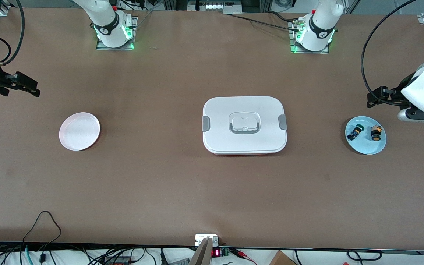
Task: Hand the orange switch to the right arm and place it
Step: 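Move the left gripper over the light-blue plate of switches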
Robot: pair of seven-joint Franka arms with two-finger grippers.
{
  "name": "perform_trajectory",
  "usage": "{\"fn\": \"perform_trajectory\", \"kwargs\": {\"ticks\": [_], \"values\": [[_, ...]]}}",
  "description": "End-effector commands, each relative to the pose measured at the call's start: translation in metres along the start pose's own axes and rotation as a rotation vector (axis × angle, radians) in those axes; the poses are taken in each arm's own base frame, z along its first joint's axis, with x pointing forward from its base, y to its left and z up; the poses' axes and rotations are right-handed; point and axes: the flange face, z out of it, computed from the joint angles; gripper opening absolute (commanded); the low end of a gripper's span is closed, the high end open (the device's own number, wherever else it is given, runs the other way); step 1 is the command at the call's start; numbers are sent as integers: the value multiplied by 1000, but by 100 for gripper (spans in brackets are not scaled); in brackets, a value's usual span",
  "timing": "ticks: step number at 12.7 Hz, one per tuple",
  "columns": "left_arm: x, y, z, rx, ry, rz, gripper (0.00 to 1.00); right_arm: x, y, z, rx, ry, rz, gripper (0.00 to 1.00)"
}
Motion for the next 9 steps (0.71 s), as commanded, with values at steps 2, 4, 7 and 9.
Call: {"fn": "perform_trajectory", "kwargs": {"ticks": [2,4,7,9], "values": [[-1,-1,-6,9,-21,-9,100,-1,0,-6,3,-3,-12,100],[1,1,-5,16,-20,-9,100,0,1,-5,3,-4,-10,100],[1,-4,-4,10,-22,-5,100,0,1,-5,3,-4,-9,100],[-5,-5,2,5,-68,-17,100,-1,1,-6,3,-1,-9,100]]}}
